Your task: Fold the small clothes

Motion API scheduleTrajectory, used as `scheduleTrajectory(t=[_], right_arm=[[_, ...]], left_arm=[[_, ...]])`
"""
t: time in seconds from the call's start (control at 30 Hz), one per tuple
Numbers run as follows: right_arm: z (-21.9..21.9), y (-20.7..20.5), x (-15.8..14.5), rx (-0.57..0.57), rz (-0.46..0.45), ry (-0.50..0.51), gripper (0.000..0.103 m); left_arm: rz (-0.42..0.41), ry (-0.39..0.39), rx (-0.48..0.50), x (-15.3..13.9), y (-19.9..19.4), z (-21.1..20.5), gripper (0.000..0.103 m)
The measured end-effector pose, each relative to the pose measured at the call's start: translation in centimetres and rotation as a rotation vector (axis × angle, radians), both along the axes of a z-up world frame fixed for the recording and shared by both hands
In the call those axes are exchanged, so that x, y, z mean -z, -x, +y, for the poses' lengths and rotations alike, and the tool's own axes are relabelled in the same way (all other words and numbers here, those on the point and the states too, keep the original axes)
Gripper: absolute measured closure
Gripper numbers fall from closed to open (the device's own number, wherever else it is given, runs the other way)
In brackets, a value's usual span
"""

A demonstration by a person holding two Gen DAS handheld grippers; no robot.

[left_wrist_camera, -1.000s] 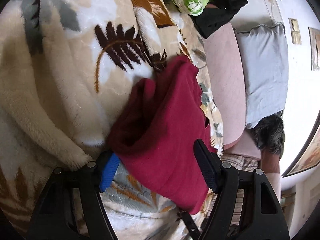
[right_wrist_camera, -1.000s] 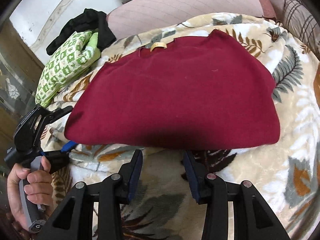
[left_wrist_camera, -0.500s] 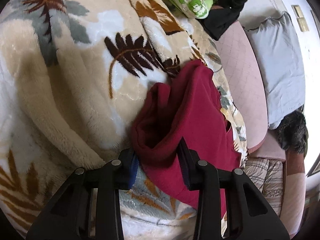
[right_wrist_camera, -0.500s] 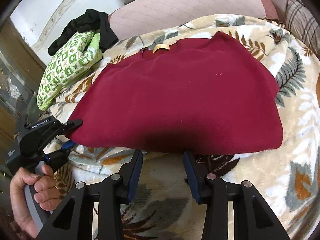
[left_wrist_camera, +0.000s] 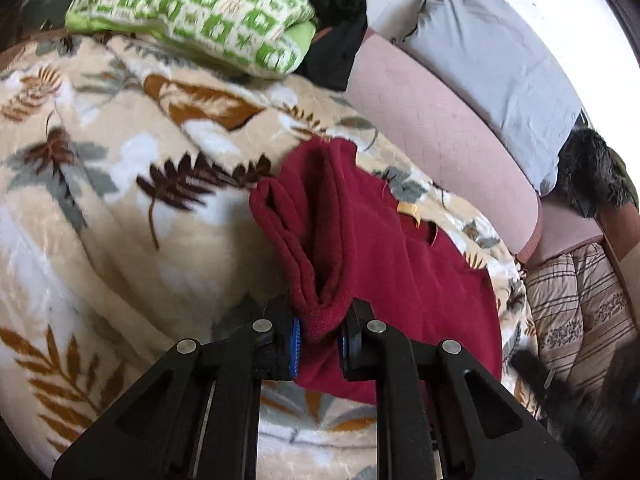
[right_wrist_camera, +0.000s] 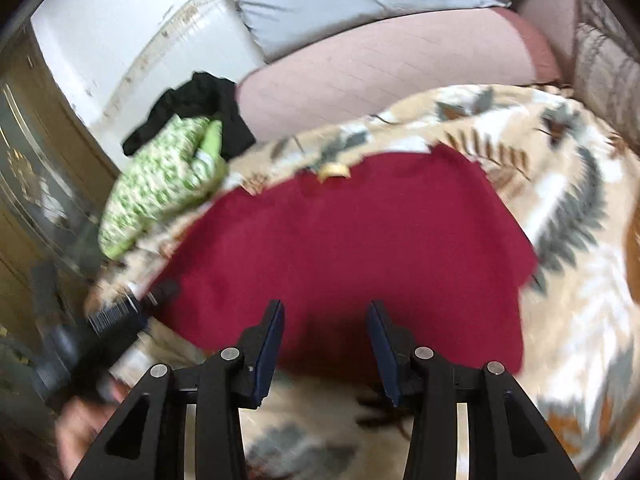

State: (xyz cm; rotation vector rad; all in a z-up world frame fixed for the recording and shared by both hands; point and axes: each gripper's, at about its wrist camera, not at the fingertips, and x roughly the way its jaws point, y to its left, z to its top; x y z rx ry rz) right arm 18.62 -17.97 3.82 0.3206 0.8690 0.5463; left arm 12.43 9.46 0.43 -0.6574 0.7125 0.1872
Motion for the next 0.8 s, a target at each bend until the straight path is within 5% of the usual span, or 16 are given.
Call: scheduleTrajectory(t=[0.1, 0.23, 0.4, 0.6, 0.8], right_arm=[[3.4, -4.0, -1.5, -0.107, 0.029, -0.042, 0.053], [10.6, -9.0, -2.0, -0.241, 0.121, -0.093, 0.038], [20.8, -13.7, -0.4, -0.334, 0.284, -0.04, 0.038], [28.3, -15.5, 3.5, -0.303, 0.373, 0.348, 0.038], [32.1, -16.5, 6.3, -0.262, 0.349, 0.584, 0.038]], left_arm=[[0.019, 0.046, -0.025, 0.5, 0.2, 0.6, 0.09], [0.07, 0.214, -0.076, 2.6, 0.1, 2.9, 0.09], [0.152, 0.411, -0.144, 6.0, -0.3, 5.5, 0.088], [0.158, 0.441, -0.162, 6.2, -0.4, 5.4, 0.087], [0.157, 0.478, -0.164, 6.6, -0.3, 5.6, 0.085]])
